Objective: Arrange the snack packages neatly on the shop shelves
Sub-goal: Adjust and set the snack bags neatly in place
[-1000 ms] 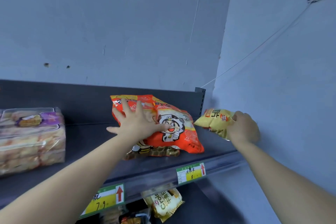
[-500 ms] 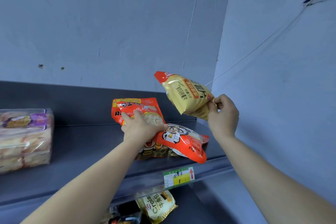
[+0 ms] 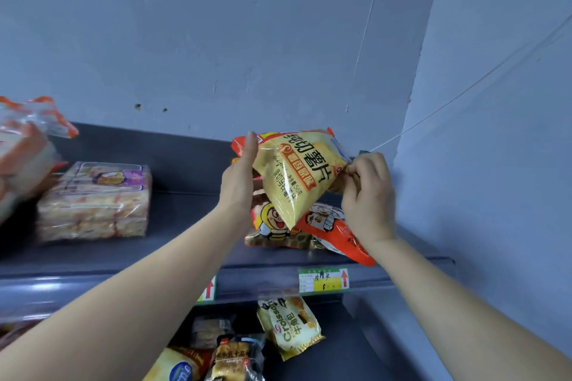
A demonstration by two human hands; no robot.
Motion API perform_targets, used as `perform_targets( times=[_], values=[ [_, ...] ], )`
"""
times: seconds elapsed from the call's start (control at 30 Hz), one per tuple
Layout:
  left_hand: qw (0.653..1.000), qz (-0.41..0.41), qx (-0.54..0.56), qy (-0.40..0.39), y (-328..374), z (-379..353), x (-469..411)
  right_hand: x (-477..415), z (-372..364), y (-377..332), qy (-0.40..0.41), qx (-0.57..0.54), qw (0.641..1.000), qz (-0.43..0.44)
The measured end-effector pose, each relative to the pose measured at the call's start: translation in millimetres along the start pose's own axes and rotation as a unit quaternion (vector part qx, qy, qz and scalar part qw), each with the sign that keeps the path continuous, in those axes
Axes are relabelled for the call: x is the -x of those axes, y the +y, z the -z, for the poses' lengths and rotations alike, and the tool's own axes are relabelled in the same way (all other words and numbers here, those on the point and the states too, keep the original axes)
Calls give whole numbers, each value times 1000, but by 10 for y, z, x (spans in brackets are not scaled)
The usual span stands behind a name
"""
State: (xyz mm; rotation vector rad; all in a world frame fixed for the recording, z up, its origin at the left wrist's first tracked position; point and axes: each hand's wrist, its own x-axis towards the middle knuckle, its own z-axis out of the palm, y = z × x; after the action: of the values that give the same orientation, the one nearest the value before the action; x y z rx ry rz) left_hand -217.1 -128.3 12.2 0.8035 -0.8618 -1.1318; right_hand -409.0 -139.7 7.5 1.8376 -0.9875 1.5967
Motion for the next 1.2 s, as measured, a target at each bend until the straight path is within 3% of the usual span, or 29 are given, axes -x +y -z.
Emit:
perform_targets(
  times=[0.1,0.2,0.27,0.33,0.4,0.47,0.53,0.6,0.7,0.8,0.97,1.07,1.2],
  values=[
    [1000,-14,-9,23,65,135,189,101,-30,-94,-17,-8,999,29],
    [997,-23,22,76,84,342,385,217,-73,-201,-41,-28,999,-9],
    [994,-37,40,96,102,490,513,291,-114,-368,-50,-75,993,-77],
    [991,-51,63,110,132,623,667,325,-164,-603,-47,-145,968,-201],
    [987,-64,90,118,184,746,829,338,-235,-834,-74,-234,904,-349],
    [982,-72,113,132,260,893,991,330,-284,-1090,-123,-399,783,-460],
    [979,-84,122,138,344,1064,1142,281,-342,-1300,-143,-520,666,-514],
    [978,-92,118,143,422,1262,1300,211,-394,-1509,-135,-563,622,-527],
    [975,-93,118,166,538,1624,1534,118,-494,-1869,-155,-541,647,-515],
    [972,-115,90,182,705,2062,1789,108,-544,-2303,-174,-568,639,-489],
    [940,-142,-50,306,1113,2831,2309,225,-693,-3174,-200,-568,663,-445],
    [934,-131,-150,297,1396,3245,2654,325,-753,-3792,-222,-558,686,-410],
    [936,-114,-200,265,1725,3765,3022,506,-856,-4665,-260,-604,668,-348]
  ],
)
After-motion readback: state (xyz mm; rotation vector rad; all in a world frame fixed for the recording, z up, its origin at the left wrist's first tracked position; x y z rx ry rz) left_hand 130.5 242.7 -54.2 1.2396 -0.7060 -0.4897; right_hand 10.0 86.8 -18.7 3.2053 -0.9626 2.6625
